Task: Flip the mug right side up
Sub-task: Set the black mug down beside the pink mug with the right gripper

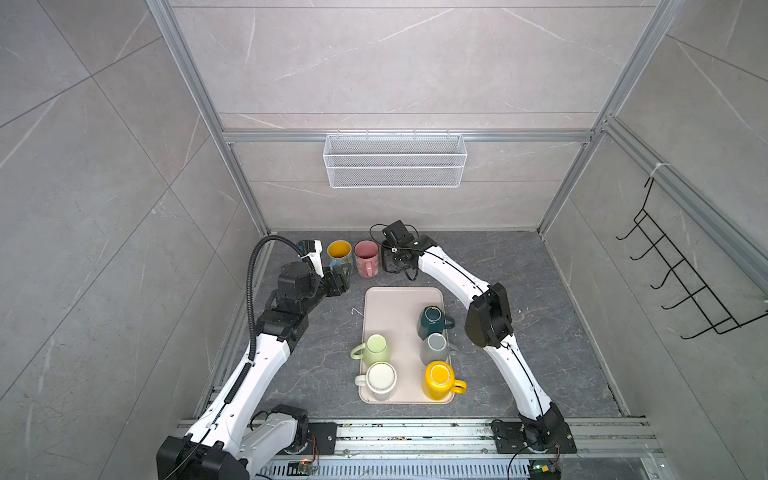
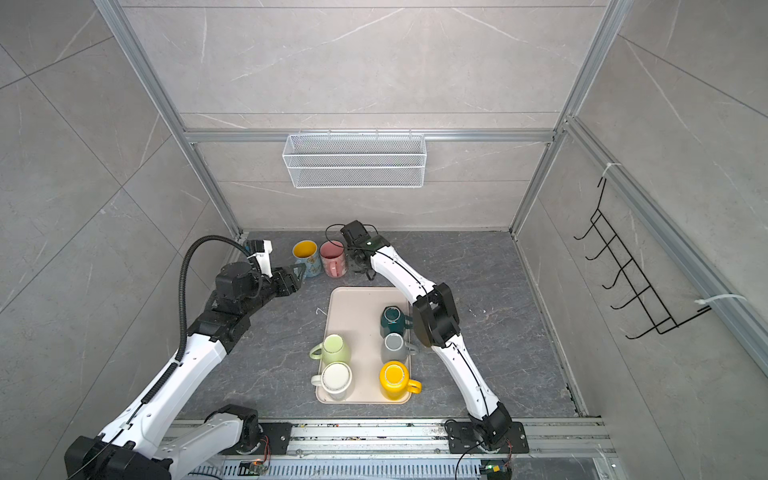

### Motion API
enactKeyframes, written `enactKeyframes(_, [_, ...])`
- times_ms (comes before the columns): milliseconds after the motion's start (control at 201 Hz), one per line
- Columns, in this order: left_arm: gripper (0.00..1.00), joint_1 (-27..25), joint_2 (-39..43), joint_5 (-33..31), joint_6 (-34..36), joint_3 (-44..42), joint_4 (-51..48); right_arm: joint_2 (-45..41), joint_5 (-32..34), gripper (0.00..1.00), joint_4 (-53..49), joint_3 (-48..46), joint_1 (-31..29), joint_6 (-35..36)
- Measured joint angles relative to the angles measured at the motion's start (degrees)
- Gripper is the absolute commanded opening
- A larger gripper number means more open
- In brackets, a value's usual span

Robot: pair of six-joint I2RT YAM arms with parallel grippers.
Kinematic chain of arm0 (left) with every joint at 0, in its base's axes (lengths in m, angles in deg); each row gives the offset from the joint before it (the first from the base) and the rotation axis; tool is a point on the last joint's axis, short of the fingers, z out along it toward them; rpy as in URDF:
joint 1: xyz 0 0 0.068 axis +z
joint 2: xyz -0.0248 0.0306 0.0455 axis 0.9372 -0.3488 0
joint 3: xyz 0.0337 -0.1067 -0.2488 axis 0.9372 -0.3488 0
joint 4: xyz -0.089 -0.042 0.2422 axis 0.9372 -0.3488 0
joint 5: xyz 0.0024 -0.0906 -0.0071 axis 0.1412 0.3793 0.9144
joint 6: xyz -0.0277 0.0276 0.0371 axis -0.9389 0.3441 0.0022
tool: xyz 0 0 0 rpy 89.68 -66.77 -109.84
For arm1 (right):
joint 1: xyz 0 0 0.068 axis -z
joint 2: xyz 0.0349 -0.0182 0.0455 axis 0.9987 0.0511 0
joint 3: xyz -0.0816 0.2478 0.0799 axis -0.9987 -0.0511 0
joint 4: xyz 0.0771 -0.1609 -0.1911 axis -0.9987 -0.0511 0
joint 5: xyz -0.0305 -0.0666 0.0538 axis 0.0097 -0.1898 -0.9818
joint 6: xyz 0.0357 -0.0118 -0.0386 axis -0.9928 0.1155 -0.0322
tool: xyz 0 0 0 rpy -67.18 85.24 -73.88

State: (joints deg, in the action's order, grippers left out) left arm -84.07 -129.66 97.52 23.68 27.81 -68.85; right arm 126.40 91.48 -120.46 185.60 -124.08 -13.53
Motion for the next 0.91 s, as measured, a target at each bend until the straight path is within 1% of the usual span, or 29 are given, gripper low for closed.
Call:
enactKeyframes(299, [0.7, 0.07, 1.51, -0.26, 0.0, -1.57, 0.02, 0.74, -0.04, 0.0, -0.02, 0.31, 0.02, -0.98])
enactKeyframes(906, [0.7, 0.28, 2.36, -0.33, 0.0, -1.7, 0.0, 1.77, 0.02, 0.0, 0.35, -0.17, 0.0, -1.53])
